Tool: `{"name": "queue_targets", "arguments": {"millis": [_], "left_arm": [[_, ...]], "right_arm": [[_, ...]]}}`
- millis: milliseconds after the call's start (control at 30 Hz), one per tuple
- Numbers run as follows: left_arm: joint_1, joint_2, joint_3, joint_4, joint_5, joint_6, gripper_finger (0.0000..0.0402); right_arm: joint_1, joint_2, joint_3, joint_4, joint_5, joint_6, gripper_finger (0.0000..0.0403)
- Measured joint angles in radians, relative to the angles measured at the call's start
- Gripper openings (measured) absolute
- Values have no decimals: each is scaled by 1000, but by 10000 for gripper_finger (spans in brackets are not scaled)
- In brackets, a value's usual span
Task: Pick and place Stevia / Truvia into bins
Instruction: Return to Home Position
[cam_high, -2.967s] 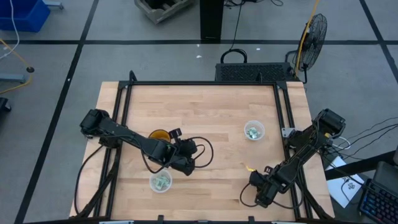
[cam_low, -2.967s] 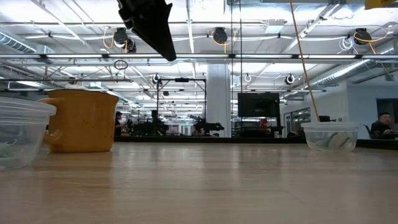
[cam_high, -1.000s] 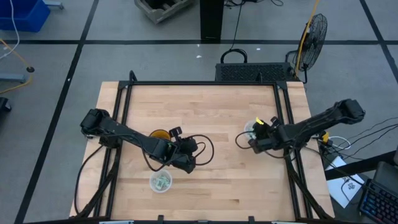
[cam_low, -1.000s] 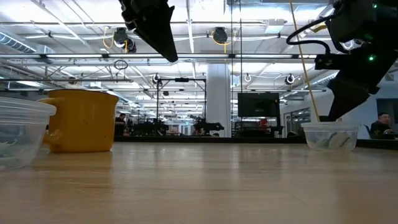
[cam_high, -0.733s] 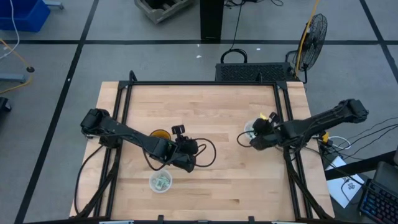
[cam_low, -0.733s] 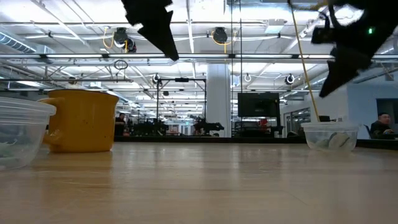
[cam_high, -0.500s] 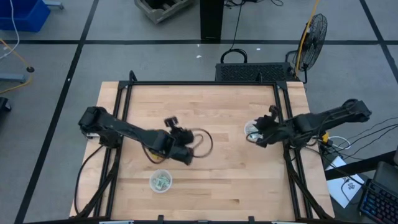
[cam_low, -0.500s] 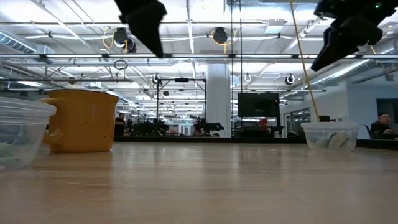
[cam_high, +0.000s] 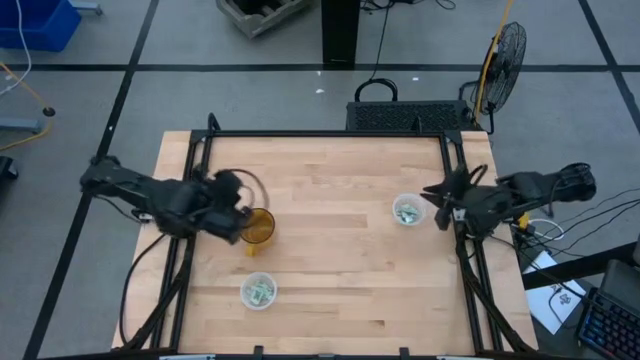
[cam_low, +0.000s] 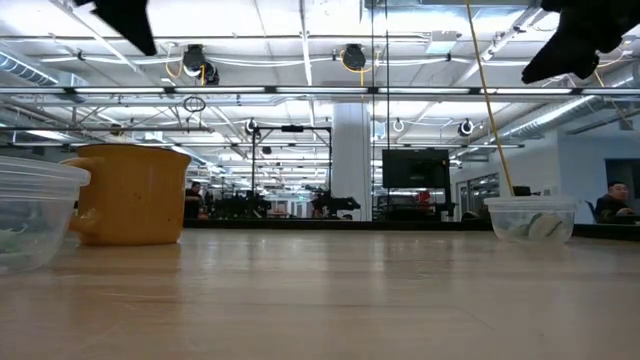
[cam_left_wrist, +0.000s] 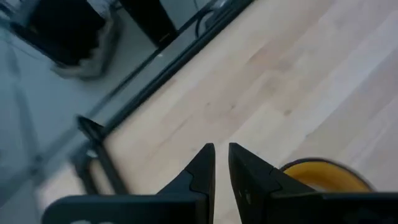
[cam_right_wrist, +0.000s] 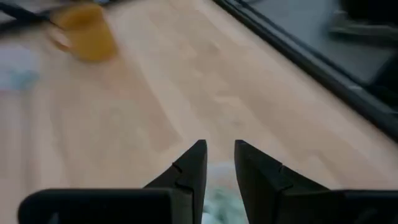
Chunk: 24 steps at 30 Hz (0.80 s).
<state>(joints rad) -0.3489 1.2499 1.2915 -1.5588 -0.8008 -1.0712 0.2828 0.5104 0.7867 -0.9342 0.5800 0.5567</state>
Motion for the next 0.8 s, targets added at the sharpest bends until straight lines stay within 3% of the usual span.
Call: {"name": "queue_targets", "arguments": {"millis": [100, 200, 367, 467, 567, 733, 800], "left_arm": [[-74, -132, -119, 20, -36, -153, 51], [-163, -259, -292, 149, -101, -248, 51], [-253, -429, -614, 579, -312, -167, 51], [-256, -505, -759, 835, -347, -57, 51], [-244, -569, -875, 1162, -277, 177, 51], [-162, -615, -1029, 1819, 30, 715, 51], [-109, -635, -1063, 1939, 119, 840, 51]], "right_arm": [[0, -83, -56, 116, -98, -36, 76], [0, -165, -175, 386, -203, -165, 75], [-2, -236, -450, 940, -481, -380, 75], [-23, -260, -544, 1076, -560, -377, 75], [-59, -284, -567, 1075, -581, -345, 75], [-127, -303, -568, 1083, -680, -348, 75], [-161, -312, -568, 1080, -712, -357, 75]]}}
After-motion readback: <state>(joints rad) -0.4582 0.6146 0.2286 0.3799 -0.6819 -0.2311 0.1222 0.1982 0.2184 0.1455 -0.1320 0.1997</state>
